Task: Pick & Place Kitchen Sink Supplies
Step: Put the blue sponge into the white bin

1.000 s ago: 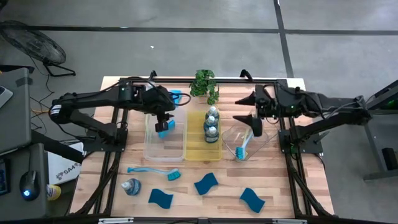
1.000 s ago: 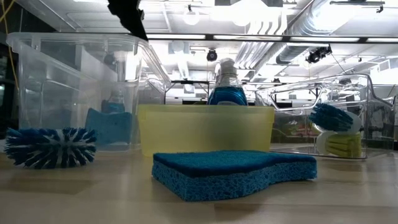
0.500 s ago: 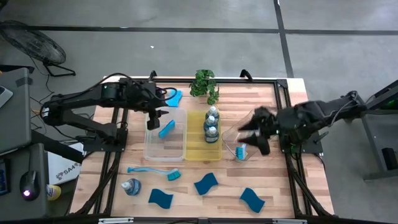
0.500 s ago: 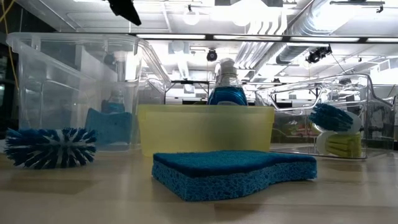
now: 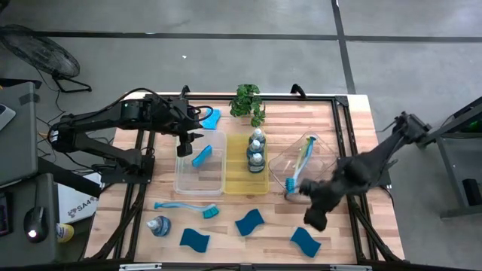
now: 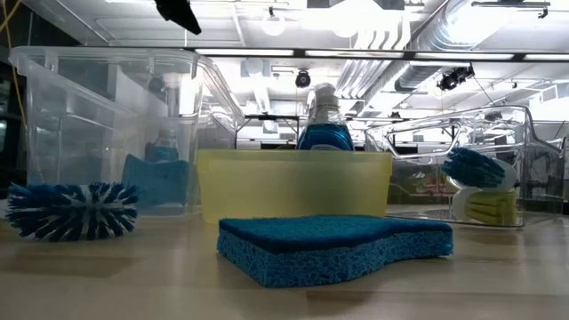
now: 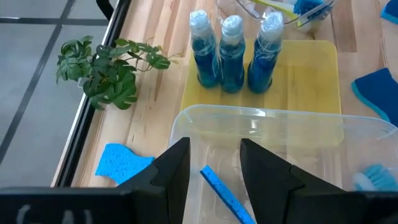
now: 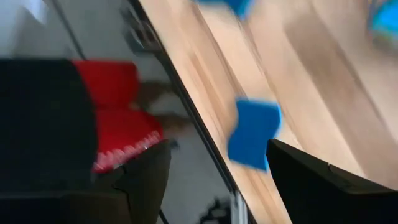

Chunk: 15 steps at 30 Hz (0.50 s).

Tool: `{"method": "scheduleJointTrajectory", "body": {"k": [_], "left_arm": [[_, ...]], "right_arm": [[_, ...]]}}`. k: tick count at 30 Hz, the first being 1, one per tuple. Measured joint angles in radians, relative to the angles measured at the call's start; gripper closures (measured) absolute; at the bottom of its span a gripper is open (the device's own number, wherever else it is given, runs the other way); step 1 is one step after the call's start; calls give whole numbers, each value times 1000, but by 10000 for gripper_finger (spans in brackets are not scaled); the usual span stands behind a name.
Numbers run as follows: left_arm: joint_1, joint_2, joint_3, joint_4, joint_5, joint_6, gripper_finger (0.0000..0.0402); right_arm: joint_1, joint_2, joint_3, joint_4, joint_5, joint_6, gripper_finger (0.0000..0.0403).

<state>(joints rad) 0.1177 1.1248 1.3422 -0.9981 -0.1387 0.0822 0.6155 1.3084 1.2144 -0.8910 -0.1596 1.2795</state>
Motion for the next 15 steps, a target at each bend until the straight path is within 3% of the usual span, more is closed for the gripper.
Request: {"method": "scheduleJointTrajectory", "body": {"k": [15], "left_arm": [[0, 0, 0, 0, 54, 20, 266]], "right_arm": [[214, 315, 0, -22, -42, 133, 144]]}}
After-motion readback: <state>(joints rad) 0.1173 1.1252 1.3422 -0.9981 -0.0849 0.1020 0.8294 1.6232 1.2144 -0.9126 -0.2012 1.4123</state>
